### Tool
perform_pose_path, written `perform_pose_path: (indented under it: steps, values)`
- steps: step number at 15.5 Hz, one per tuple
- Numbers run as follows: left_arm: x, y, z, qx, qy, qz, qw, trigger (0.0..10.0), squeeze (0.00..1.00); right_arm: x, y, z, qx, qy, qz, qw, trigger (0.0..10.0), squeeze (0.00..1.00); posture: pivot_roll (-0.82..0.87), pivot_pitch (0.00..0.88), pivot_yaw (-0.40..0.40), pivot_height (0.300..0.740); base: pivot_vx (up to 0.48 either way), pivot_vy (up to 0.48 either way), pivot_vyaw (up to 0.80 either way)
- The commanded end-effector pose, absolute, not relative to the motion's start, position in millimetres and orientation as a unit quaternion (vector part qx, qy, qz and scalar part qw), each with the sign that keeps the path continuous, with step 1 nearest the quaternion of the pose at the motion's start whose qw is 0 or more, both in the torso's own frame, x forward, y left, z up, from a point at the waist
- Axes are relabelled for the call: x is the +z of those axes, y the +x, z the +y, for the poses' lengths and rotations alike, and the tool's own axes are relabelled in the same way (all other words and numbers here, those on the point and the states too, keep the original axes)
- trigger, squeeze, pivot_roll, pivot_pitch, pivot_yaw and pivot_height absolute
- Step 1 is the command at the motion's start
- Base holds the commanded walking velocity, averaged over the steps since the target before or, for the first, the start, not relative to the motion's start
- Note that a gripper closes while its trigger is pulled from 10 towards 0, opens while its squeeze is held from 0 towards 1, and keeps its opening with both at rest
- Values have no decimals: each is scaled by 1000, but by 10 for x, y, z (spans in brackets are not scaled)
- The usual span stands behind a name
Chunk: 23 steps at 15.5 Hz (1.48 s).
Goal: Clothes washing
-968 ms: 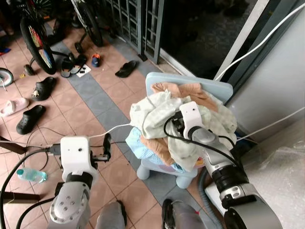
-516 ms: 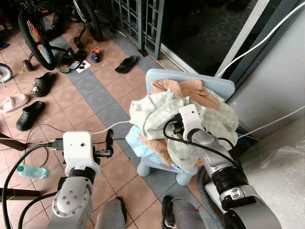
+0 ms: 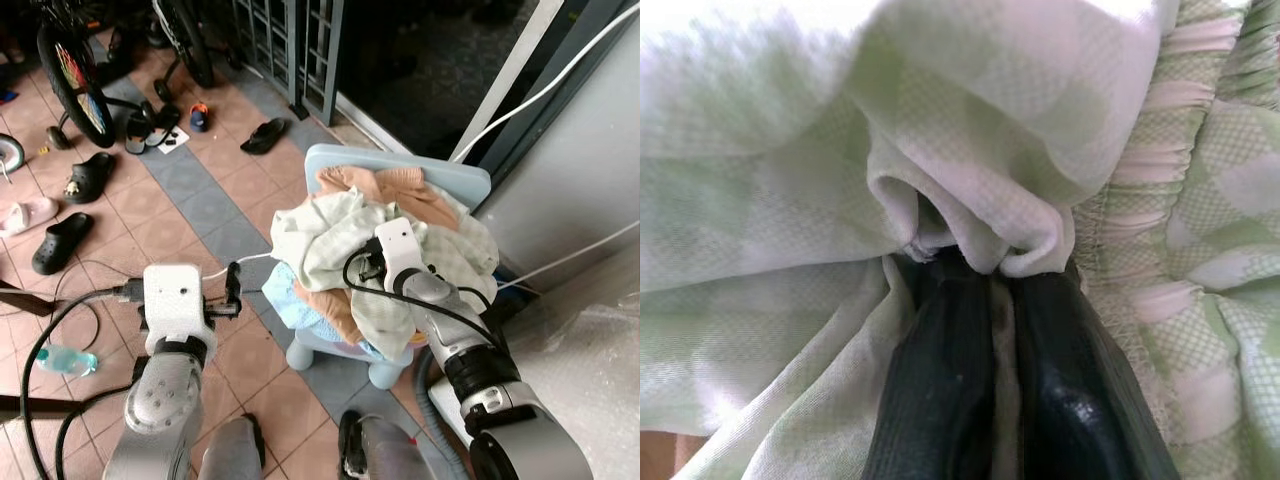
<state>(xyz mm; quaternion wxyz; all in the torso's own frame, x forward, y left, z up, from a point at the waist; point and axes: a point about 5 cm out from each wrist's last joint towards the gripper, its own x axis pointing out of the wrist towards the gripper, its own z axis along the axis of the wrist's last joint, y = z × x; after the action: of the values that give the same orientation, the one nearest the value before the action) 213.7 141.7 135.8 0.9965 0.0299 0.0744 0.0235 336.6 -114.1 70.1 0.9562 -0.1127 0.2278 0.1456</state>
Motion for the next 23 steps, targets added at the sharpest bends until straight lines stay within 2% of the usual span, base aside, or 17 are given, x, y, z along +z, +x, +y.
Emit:
perform_pose_path:
  steps: [1, 3, 5, 7, 8, 9, 10, 11, 12, 14, 15, 18, 22, 23]
  values:
    - [1331, 2157, 1403, 23, 38, 77, 996, 10000, 0, 413, 3203, -1164, 149, -110, 294, 938, 0, 0, 89, 151, -29, 740, 0, 0, 0]
    - [1501, 2359, 1363, 21, 50, 29, 998, 10000, 0, 455, 3222, -1102, 162, -116, 279, 939, 0, 0, 62, 114, -26, 740, 0, 0, 0]
    - [1586, 2439, 1353, 28, 47, 9, 998, 10000, 0, 493, 3257, -1110, 158, -111, 270, 943, 0, 0, 60, 113, -29, 740, 0, 0, 0]
    - [1443, 2423, 1364, 33, 52, 27, 998, 10000, 0, 522, 3273, -1168, 145, -97, 258, 950, 0, 0, 44, 89, -22, 740, 0, 0, 0]
    - [1414, 2402, 1402, 49, 45, 34, 997, 10000, 0, 667, 3281, -1147, 169, -177, 184, 952, 0, 0, 41, 74, -30, 740, 0, 0, 0]
    - [1412, 2397, 1443, 62, 33, 34, 997, 10000, 0, 744, 3247, -1123, 174, -192, 148, 955, 0, 0, 44, 60, -37, 740, 0, 0, 0]
    - [1390, 2411, 1468, 73, 37, 35, 996, 10000, 0, 814, 3201, -1121, 153, -121, 133, 972, 0, 0, 46, 50, -37, 740, 0, 0, 0]
    - [1380, 2416, 1468, 75, 42, 35, 996, 10000, 0, 897, 3188, -1120, 142, -91, 109, 980, 0, 0, 48, 48, -29, 740, 0, 0, 0]
    - [1381, 2419, 1463, 72, 50, 27, 996, 10000, 0, 1127, 3181, -1143, 116, -48, 49, 991, 0, 0, 49, 33, -18, 740, 0, 0, 0]
    - [1403, 2438, 1491, 79, 44, 17, 996, 10000, 0, 1776, 3123, -1217, 81, 41, -69, 994, 0, 0, 34, 40, 1, 740, 0, 0, 0]
    - [1395, 2451, 1495, 82, 37, 19, 996, 10000, 0, 1964, 3027, -1235, 85, 33, -106, 990, 0, 0, 19, 38, 6, 740, 0, 0, 0]
    - [1365, 2478, 1464, 83, 37, 16, 996, 10000, 0, 1875, 2830, -1399, 75, 18, -98, 992, 0, 0, 4, 41, 13, 740, 0, 0, 0]
    - [1335, 2446, 1444, 80, 41, 20, 996, 10000, 0, 1863, 2791, -1439, 65, 10, -90, 994, 0, 0, 2, 52, 17, 740, -68, 0, 0]
    - [1332, 2442, 1449, 81, 41, 20, 996, 10000, 0, 1852, 2785, -1426, 70, 4, -88, 994, 863, 0, 4, 53, 15, 740, -274, 0, 0]
